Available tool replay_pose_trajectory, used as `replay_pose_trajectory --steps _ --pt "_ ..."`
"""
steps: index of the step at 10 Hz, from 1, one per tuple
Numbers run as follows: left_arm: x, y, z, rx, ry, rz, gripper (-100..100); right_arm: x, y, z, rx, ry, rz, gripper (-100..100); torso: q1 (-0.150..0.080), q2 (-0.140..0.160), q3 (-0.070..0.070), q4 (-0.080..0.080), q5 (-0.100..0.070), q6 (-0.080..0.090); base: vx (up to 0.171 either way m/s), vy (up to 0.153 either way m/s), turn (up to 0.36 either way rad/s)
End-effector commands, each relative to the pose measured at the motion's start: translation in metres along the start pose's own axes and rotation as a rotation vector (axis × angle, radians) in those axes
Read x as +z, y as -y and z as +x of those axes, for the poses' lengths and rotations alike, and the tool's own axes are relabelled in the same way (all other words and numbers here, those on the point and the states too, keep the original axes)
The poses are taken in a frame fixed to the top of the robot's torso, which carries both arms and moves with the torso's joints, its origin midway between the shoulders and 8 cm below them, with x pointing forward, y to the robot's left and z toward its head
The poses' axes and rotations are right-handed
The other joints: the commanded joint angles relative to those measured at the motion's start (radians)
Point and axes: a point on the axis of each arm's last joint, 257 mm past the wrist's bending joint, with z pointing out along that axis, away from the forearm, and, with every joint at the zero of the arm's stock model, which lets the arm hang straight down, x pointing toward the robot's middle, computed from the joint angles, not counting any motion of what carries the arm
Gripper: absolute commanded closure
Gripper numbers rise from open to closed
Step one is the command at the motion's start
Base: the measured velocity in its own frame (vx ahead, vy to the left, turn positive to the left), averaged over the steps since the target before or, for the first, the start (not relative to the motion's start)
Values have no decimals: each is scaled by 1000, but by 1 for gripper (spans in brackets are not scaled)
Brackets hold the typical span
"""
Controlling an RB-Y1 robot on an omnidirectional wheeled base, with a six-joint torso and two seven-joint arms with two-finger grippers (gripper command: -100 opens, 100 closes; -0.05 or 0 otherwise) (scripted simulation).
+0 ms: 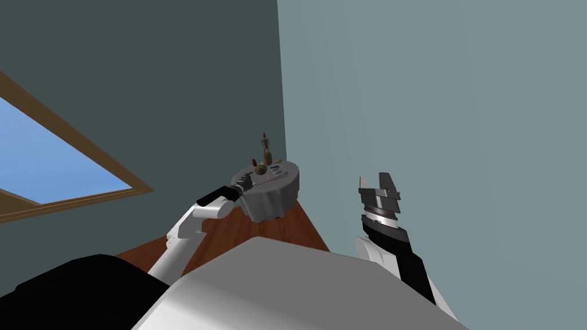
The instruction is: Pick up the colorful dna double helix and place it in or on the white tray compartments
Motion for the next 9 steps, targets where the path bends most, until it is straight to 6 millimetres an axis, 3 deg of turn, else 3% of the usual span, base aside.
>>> replay_pose_trajectory --steps 1,3,4,6,7,9 --pt "3 -2 -14 -16 16 -38 -100 0 0 0 0 0 0 0 0 0 0 0 0 0 8 -23 -61" --pt "2 -11 -15 -16 21 -74 -100 0 0 0 0 0 0 0 0 0 0 0 0 0 6 -12 -18" --pt "4 -12 -29 -34 37 -103 -100 0 0 0 0 0 0 0 0 0 0 0 0 0 9 -19 -69" --pt "3 -20 -30 -34 42 -138 -100 0 0 0 0 0 0 0 0 0 0 0 0 0 5 -12 -18" --pt "4 -20 -44 -54 59 -165 -100 0 0 0 0 0 0 0 0 0 0 0 0 0 13 -16 -75" --pt "2 -29 -45 -54 64 -202 -100 0 0 0 0 0 0 0 0 -1 0 0 0 0 11 -12 -23"
